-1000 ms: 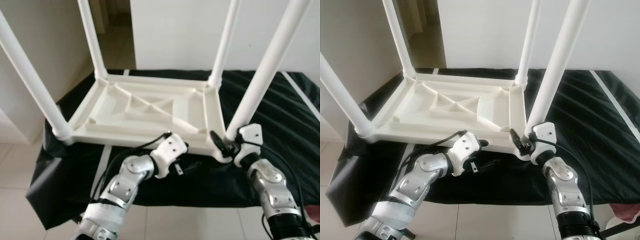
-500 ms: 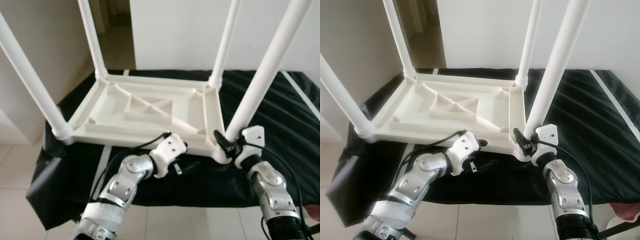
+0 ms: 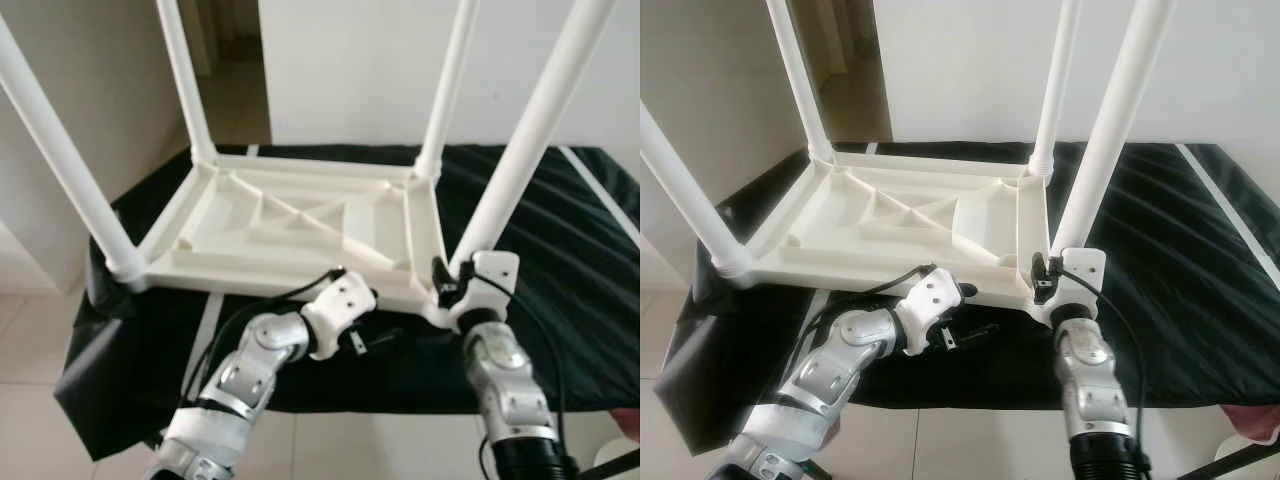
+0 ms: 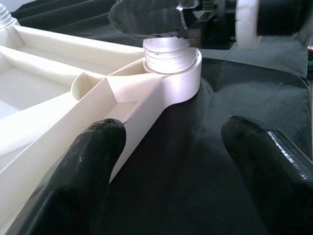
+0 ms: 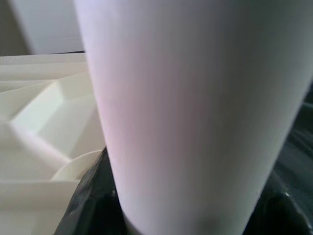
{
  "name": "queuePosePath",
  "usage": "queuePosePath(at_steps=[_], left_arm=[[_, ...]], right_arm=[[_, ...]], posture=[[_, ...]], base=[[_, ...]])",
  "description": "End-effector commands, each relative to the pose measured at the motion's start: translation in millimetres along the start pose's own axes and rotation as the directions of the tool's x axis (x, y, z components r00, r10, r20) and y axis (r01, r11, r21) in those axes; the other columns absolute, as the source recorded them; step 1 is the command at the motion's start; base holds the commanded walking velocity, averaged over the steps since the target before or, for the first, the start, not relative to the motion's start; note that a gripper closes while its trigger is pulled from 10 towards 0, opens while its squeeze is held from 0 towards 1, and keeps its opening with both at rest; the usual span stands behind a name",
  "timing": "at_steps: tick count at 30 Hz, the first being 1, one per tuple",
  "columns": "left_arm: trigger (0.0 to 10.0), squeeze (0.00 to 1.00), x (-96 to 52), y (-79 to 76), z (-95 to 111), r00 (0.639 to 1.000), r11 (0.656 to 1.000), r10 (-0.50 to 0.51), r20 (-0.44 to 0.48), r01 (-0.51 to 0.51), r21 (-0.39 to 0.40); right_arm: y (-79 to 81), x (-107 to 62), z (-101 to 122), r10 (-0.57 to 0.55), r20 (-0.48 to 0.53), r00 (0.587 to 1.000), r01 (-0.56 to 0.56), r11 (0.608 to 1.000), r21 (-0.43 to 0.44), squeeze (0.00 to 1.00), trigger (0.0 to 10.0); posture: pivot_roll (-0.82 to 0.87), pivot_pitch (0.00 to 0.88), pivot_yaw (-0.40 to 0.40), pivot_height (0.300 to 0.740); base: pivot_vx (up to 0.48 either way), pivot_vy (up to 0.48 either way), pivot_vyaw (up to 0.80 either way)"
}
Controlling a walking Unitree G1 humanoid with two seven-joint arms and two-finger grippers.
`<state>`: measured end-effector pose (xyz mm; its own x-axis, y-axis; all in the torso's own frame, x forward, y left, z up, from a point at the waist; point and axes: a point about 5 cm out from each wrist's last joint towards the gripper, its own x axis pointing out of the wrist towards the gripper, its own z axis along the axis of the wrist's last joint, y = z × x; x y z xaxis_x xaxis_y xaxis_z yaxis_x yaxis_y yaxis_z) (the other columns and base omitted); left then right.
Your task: Building children table
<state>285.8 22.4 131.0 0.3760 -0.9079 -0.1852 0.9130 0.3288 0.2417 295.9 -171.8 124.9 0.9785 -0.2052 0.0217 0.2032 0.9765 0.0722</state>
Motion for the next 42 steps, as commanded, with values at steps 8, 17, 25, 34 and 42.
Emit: queuePosePath(at_steps=[8,17,25,34,42], left_arm=[[10.0,0.00,-1.2,-6.2,-4,1.000,1.000,0.016,-0.009,-0.016,-0.021],[10.0,0.00,-1.0,-8.6,-5,1.000,1.000,0.011,-0.014,-0.011,-0.025],[10.0,0.00,-0.5,-8.3,-4,1.000,1.000,0.014,-0.011,-0.014,-0.024],[10.0,0.00,1.9,-9.0,-4,1.000,1.000,0.007,-0.009,-0.007,-0.021],[10.0,0.00,2.9,-9.6,-4,1.000,1.000,-0.014,-0.016,0.013,-0.016]], right_arm=[[-5.9,-14.0,-20,-0.234,-0.135,0.963,0.244,0.967,0.066,0.00,10.0],[-5.7,-16.4,-16,-0.244,-0.113,0.963,0.251,0.967,0.051,0.00,10.0],[-6.7,-15.2,-11,-0.205,-0.091,0.974,0.209,0.977,0.040,1.00,10.0],[-17.1,-12.7,-8,-0.113,-0.075,0.991,0.115,0.993,0.012,1.00,10.0],[-20.8,-12.7,-8,0.096,-0.064,0.993,-0.095,0.995,0.019,0.00,10.0]], posture=[[0.04,0.000,-0.001,0.740],[0.03,0.000,-0.005,0.740],[0.03,0.000,-0.009,0.740],[0.02,0.000,-0.010,0.740],[0.01,0.000,-0.006,0.740]], base=[[0.000,0.000,0.00],[0.000,0.000,0.00],[0.000,0.000,0.00],[0.000,0.000,0.00],[0.000,0.000,0.00]])
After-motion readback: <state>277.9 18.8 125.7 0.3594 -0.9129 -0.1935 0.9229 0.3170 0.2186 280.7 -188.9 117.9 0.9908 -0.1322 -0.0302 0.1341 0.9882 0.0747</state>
